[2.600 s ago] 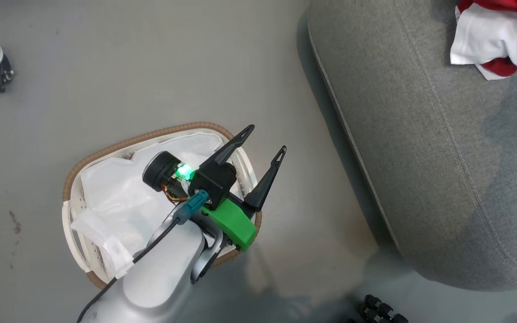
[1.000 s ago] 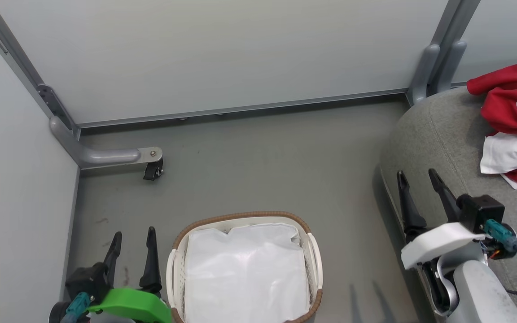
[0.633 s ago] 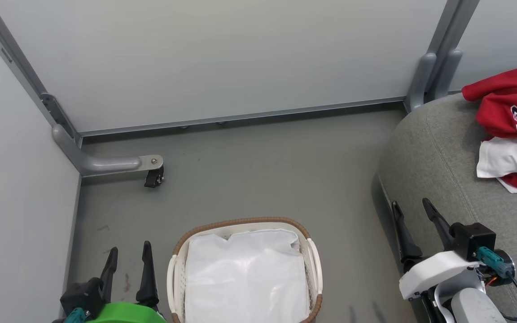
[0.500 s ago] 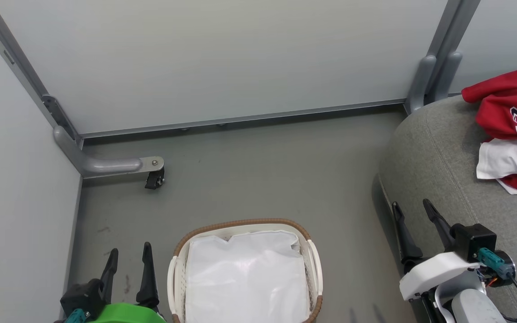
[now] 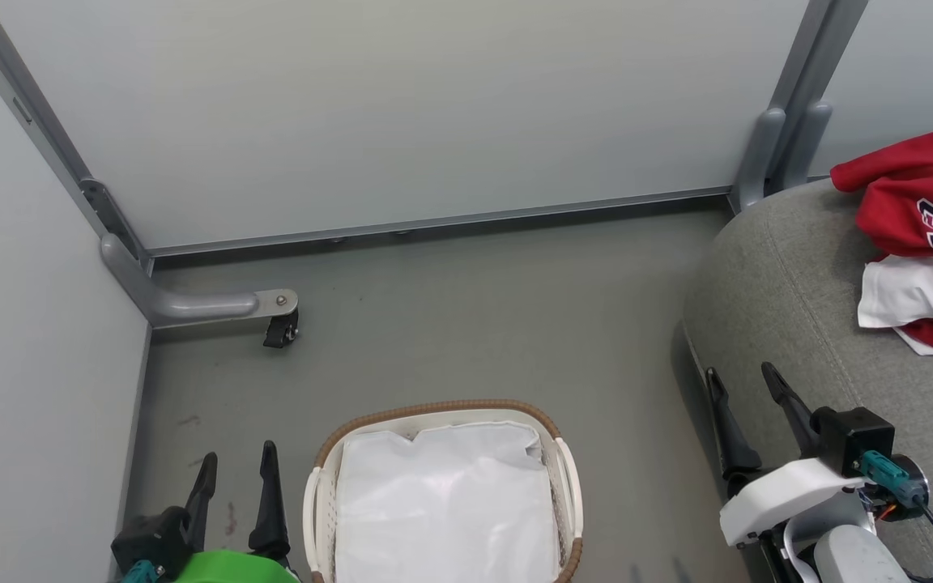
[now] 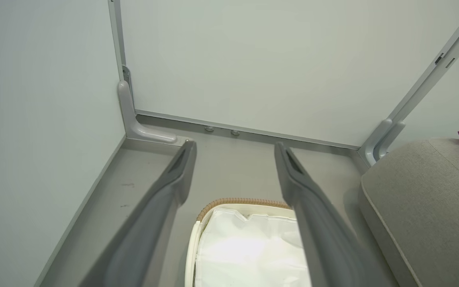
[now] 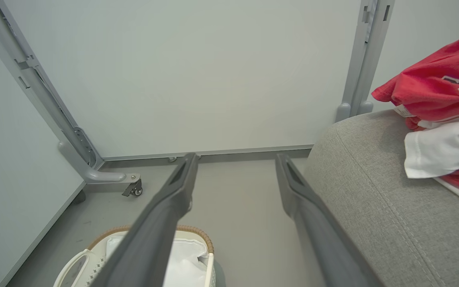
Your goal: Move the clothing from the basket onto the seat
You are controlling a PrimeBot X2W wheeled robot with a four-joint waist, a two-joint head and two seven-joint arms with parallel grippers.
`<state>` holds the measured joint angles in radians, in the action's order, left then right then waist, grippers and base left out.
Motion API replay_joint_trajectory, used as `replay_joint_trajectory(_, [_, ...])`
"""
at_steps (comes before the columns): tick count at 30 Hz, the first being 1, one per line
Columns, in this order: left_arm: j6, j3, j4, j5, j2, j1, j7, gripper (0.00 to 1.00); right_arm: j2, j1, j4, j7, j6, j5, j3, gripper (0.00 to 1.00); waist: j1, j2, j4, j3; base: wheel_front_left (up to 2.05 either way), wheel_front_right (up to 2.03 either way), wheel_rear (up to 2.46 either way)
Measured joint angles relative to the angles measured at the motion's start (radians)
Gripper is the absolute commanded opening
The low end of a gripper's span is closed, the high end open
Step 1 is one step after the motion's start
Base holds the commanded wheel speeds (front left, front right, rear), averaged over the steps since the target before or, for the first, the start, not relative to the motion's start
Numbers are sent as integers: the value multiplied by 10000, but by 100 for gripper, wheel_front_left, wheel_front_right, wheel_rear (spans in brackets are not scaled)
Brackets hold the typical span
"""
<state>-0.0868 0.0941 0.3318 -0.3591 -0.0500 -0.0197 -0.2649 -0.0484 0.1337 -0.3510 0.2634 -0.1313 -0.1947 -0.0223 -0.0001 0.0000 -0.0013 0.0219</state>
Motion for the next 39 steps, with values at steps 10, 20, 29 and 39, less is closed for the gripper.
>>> replay_joint_trajectory(10, [-15, 2, 414, -449, 33, -7, 150, 0, 96, -226, -435, -184, -2, -395, 19, 0, 0, 0, 2, -14, 0, 0, 0])
replay_joint_trajectory(20, [-27, -286, 290, -2096, 35, 5, 633, 0, 92, -226, -261, -637, 0, -2255, 176, 0, 0, 0, 2, -28, 0, 0, 0])
replay_joint_trajectory(29, [-98, -510, 159, -3405, 35, 76, 1053, 0, 90, -226, -86, -1045, 0, -3791, 326, 0, 0, 0, 3, -41, 0, 0, 0])
replay_joint_trajectory(39, [-132, -717, -8, -4713, 35, 237, 1421, 0, 82, -226, 77, -1419, 0, -5269, 462, 0, 0, 0, 4, -55, 0, 0, 0])
